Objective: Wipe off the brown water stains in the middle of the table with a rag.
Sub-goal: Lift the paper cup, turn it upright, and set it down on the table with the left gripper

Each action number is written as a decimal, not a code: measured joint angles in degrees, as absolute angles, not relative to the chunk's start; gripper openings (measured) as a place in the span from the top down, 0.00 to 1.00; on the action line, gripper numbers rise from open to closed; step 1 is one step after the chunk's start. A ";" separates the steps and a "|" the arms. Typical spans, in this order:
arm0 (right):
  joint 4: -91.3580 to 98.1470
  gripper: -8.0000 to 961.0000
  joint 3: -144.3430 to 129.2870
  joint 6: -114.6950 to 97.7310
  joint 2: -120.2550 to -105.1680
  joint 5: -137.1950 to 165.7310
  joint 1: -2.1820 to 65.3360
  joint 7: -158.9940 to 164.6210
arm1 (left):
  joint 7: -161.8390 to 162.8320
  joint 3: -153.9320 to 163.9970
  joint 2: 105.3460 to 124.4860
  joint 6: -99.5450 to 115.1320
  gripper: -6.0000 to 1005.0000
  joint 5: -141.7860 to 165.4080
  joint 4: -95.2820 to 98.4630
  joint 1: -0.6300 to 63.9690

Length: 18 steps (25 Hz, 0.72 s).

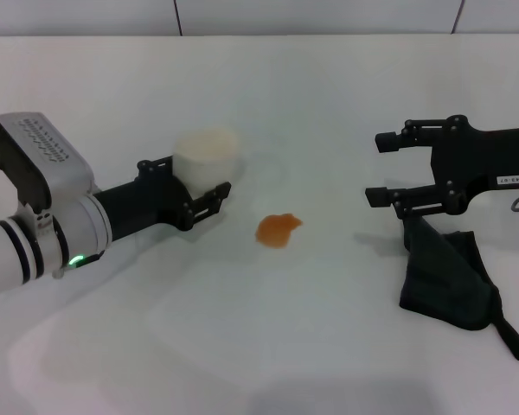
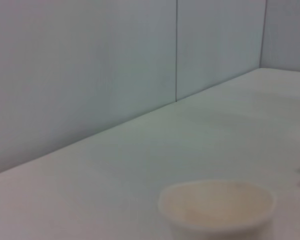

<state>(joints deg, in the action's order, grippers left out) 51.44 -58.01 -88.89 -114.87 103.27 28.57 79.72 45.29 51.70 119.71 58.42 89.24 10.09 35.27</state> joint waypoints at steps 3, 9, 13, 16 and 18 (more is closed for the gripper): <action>51.07 0.19 -58.00 -88.39 -114.88 103.27 28.64 79.72 | 45.16 51.87 119.71 58.29 0.42 89.47 10.02 34.81; 50.96 0.19 -58.02 -88.33 -114.87 103.27 28.89 79.71 | 45.09 51.97 119.71 56.92 0.26 89.34 10.00 34.35; 50.96 0.19 -58.09 -88.33 -114.87 103.26 28.91 79.72 | 45.24 51.97 119.71 57.08 0.17 89.34 10.16 34.36; 50.96 0.19 -58.10 -88.32 -114.87 103.26 28.84 79.71 | 45.25 51.95 119.71 57.54 0.13 89.18 10.43 34.31; 50.95 0.19 -58.10 -88.33 -114.87 103.26 28.78 79.71 | 45.25 51.94 119.70 57.83 0.13 89.11 10.51 34.18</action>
